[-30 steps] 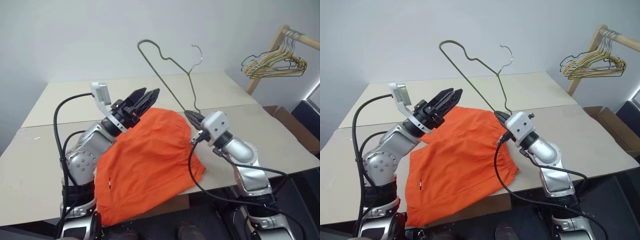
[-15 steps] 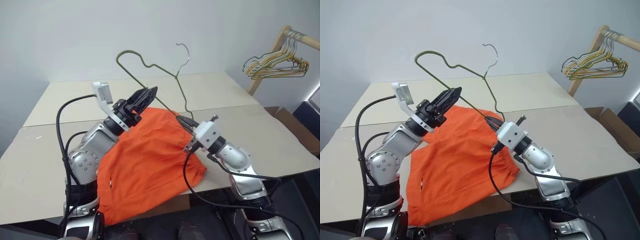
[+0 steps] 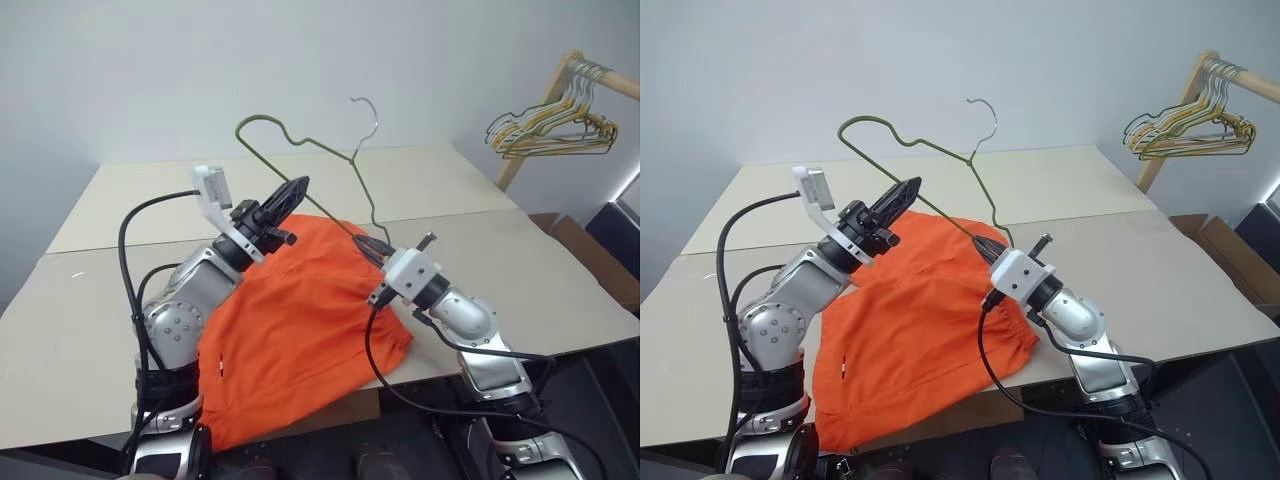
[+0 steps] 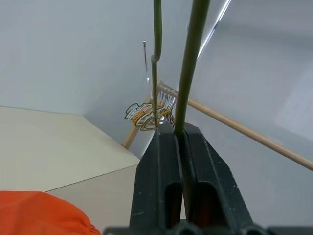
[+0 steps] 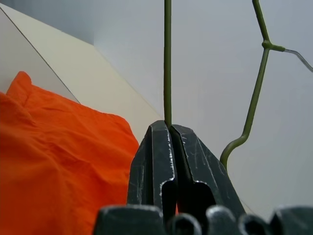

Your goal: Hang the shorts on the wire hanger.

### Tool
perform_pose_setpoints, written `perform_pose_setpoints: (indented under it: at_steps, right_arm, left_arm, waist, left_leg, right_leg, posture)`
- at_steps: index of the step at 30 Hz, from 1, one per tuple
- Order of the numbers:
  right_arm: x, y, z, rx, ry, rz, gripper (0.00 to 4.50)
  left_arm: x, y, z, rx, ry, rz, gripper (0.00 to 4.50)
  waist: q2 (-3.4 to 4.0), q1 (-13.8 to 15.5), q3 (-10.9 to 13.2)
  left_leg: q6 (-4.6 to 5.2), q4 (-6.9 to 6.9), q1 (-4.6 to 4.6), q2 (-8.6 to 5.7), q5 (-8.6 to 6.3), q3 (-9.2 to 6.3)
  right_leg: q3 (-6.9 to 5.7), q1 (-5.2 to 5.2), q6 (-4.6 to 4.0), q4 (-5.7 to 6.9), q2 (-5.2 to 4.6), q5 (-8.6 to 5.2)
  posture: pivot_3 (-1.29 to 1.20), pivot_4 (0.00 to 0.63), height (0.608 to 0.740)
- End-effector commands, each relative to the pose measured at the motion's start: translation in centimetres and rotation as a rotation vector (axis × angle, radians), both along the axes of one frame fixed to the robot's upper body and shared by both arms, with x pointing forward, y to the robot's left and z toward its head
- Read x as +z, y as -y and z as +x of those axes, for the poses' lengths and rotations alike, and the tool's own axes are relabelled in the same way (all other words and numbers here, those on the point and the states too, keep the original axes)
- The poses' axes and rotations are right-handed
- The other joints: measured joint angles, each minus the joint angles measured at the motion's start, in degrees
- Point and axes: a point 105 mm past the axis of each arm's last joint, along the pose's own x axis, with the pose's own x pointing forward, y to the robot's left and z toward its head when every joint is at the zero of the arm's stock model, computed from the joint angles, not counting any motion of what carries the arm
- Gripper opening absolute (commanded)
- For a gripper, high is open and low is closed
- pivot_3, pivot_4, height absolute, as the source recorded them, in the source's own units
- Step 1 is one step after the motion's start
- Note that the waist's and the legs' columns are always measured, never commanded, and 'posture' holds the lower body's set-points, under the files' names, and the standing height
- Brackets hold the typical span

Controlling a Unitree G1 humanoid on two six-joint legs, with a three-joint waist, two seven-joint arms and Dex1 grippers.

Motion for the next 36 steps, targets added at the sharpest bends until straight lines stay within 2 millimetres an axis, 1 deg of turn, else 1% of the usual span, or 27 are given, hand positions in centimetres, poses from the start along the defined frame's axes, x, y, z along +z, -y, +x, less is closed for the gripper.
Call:
perform_pose_setpoints:
  at_steps: [1, 3, 4, 6, 7, 9, 10, 12, 14, 16, 18, 20, 21, 23, 25, 27, 30, 33, 36]
  right_arm:
    - [1.3, -0.1, -0.3, 0.022, 0.066, -0.014, 1.48]
    - [1.4, 0.3, -0.4, 0.03, 0.069, -0.017, 2.19]
    - [1.5, 0.6, -0.4, 0.038, 0.063, -0.014, 2.62]
    - [1.8, 1.4, -0.8, 0.078, 0.001, 0.019, 3.43]
    - [1.9, 1.8, -0.9, 0.103, -0.069, 0.043, 3.72]
    - [2.5, 2.6, -1.2, 0.165, -0.213, 0.106, 4.45]
    - [2.8, 3.1, -1.3, 0.198, -0.313, 0.126, 4.48]
    - [3.4, 4.2, -2.1, 0.321, -0.526, 0.131, 4.48]
    - [3.4, 5.1, -3.0, 0.413, -0.723, 0.094, 4.48]
    - [3.5, 5.9, -3.6, 0.486, -0.821, 0.067, 4.48]
    - [2.9, 6.5, -4.1, 0.581, -0.95, 0.058, 4.48]
    - [2.5, 6.7, -3.8, 0.647, -1.076, 0.099, 4.48]
    - [2.4, 6.6, -3.6, 0.673, -1.111, 0.116, 4.48]
    - [2.1, 6.3, -3.2, 0.704, -1.15, 0.14, 4.48]
    - [1.9, 5.5, -2.6, 0.711, -1.152, 0.15, 4.48]
    - [2.1, 4.6, -2.3, 0.732, -1.138, 0.161, 4.48]
    - [3.0, 3.4, -2.3, 0.774, -1.113, 0.176, 4.48]
    - [3.3, 2.4, -2.5, 0.781, -1.094, 0.15, 4.48]
    - [3.4, 1.9, -2.8, 0.792, -1.085, 0.133, 4.48]
  left_arm:
    - [1.6, 0.0, -0.4, 0.033, 0.105, 0.024, 0.0]
    - [1.9, -0.4, -0.5, 0.043, 0.141, 0.029, 0.0]
    - [2.1, -0.7, -0.6, 0.044, 0.159, 0.033, 0.0]
    - [2.5, -1.4, -0.9, 0.035, 0.195, 0.047, 0.0]
    - [2.8, -1.8, -1.1, 0.019, 0.218, 0.055, 0.0]
    - [3.2, -2.5, -2.0, -0.033, 0.273, 0.087, 0.0]
    - [3.4, -2.9, -2.7, -0.069, 0.312, 0.11, 0.0]
    - [3.7, -4.0, -4.0, -0.135, 0.385, 0.138, 0.0]
    - [3.8, -4.9, -4.6, -0.202, 0.399, 0.138, 0.0]
    - [3.9, -5.5, -5.4, -0.268, 0.427, 0.143, 0.0]
    - [4.3, -5.9, -6.7, -0.371, 0.467, 0.114, 0.0]
    - [4.8, -6.1, -7.5, -0.44, 0.5, 0.078, 0.0]
    - [4.9, -6.2, -7.6, -0.456, 0.516, 0.065, 0.0]
    - [4.9, -6.1, -8.0, -0.48, 0.544, 0.045, 0.0]
    - [4.7, -5.8, -8.1, -0.501, 0.546, 0.049, 0.0]
    - [4.5, -5.5, -8.0, -0.496, 0.546, 0.052, 0.0]
    - [4.4, -5.1, -8.0, -0.492, 0.543, 0.05, 0.0]
    - [4.3, -4.8, -7.9, -0.48, 0.539, 0.048, 0.0]
    - [4.3, -4.7, -7.9, -0.469, 0.542, 0.042, 0.0]
  waist:
    - [0.0, 0.0, 0.0]
    - [0.0, 0.01, 0.0]
    - [0.0, 0.01, 0.0]
    - [0.0, 0.01, 0.0]
    - [0.0, 0.0, 0.0]
    - [0.0, 0.02, 0.01]
    - [0.0, 0.02, 0.01]
    - [0.02, 0.01, 0.02]
    - [0.02, 0.1, 0.03]
    - [0.01, 0.21, 0.02]
    - [-0.01, 0.2, 0.02]
    - [-0.01, 0.12, 0.03]
    - [0.0, 0.04, 0.03]
    - [-0.01, 0.02, 0.03]
    - [-0.01, 0.0, 0.03]
    - [-0.01, 0.02, 0.03]
    - [0.0, 0.19, 0.03]
    - [0.0, 0.66, 0.03]
    - [0.0, 1.53, 0.03]
  left_leg:
    - [0.0, 0.0, 0.0, 0.0, 0.0, 0.0]
    - [0.0, 0.0, 0.0, 0.0, 0.0, 0.0]
    - [0.0, 0.0, 0.0, 0.0, 0.0, 0.0]
    - [0.0, 0.0, 0.0, 0.0, 0.0, 0.0]
    - [0.0, 0.0, 0.0, 0.0, 0.0, 0.0]
    - [0.01, 0.0, 0.0, 0.01, 0.0, -0.01]
    - [0.01, 0.0, 0.0, 0.03, 0.0, -0.01]
    - [0.02, -0.01, 0.01, 0.05, 0.0, -0.01]
    - [0.03, 0.0, 0.02, 0.07, -0.01, 0.02]
    - [0.04, 0.0, 0.04, 0.11, -0.01, 0.03]
    - [0.05, 0.0, 0.15, 0.2, -0.02, 0.02]
    - [0.05, 0.0, 0.16, 0.23, -0.02, 0.13]
    - [0.05, 0.0, 0.18, 0.23, -0.02, 0.18]
    - [0.05, 0.01, 0.16, 0.23, -0.02, 0.22]
    - [0.05, 0.01, 0.13, 0.22, -0.02, 0.2]
    - [0.05, 0.01, 0.06, 0.23, -0.02, 0.13]
    - [0.05, 0.02, -0.07, 0.2, -0.02, -0.01]
    - [0.04, 0.03, -0.09, 0.19, -0.02, -0.03]
    - [0.04, 0.04, -0.08, 0.19, -0.02, -0.02]
  right_leg:
    - [0.0, 0.0, 0.0, 0.0, 0.0, 0.0]
    - [0.0, 0.0, 0.0, -0.01, 0.0, 0.0]
    - [0.0, 0.0, 0.0, -0.01, 0.0, 0.0]
    - [0.0, 0.0, 0.0, -0.02, 0.0, 0.0]
    - [-0.01, 0.01, 0.0, -0.03, 0.0, 0.0]
    - [-0.01, 0.02, 0.0, -0.03, 0.01, 0.0]
    - [-0.02, 0.02, 0.0, -0.03, 0.02, 0.0]
    - [-0.03, 0.04, -0.01, -0.05, 0.01, -0.01]
    - [-0.05, 0.06, -0.01, -0.09, 0.0, -0.01]
    - [-0.07, 0.07, -0.03, -0.11, 0.03, -0.01]
    - [-0.19, 0.27, -0.07, -0.19, 0.15, -0.05]
    - [-0.22, 0.32, -0.07, -0.24, 0.2, -0.06]
    - [-0.22, 0.34, -0.07, -0.24, 0.19, -0.06]
    - [-0.22, 0.33, -0.07, -0.24, 0.19, -0.06]
    - [-0.22, 0.29, -0.07, -0.24, 0.19, -0.06]
    - [-0.21, 0.19, -0.07, -0.22, 0.2, -0.05]
    - [-0.15, 0.03, -0.06, -0.15, 0.15, -0.04]
    - [-0.15, 0.0, -0.06, -0.12, 0.13, -0.03]
    - [-0.15, -0.01, -0.06, -0.09, 0.13, -0.03]
  posture:
    - [-0.06, 0.0, 0.74]
    - [-0.06, 0.0, 0.74]
    - [-0.06, 0.0, 0.74]
    - [-0.05, 0.0, 0.74]
    - [-0.05, 0.0, 0.74]
    - [-0.05, 0.0, 0.74]
    - [-0.05, 0.0, 0.74]
    - [-0.04, 0.0, 0.74]
    - [-0.04, 0.0, 0.74]
    - [-0.04, 0.0, 0.74]
    - [-0.05, 0.0, 0.74]
    - [-0.05, 0.0, 0.74]
    - [-0.05, 0.0, 0.74]
    - [-0.06, 0.0, 0.74]
    - [-0.06, 0.0, 0.74]
    - [-0.05, 0.0, 0.74]
    - [-0.04, 0.0, 0.74]
    - [-0.04, 0.0, 0.74]
    - [-0.03, 0.0, 0.74]
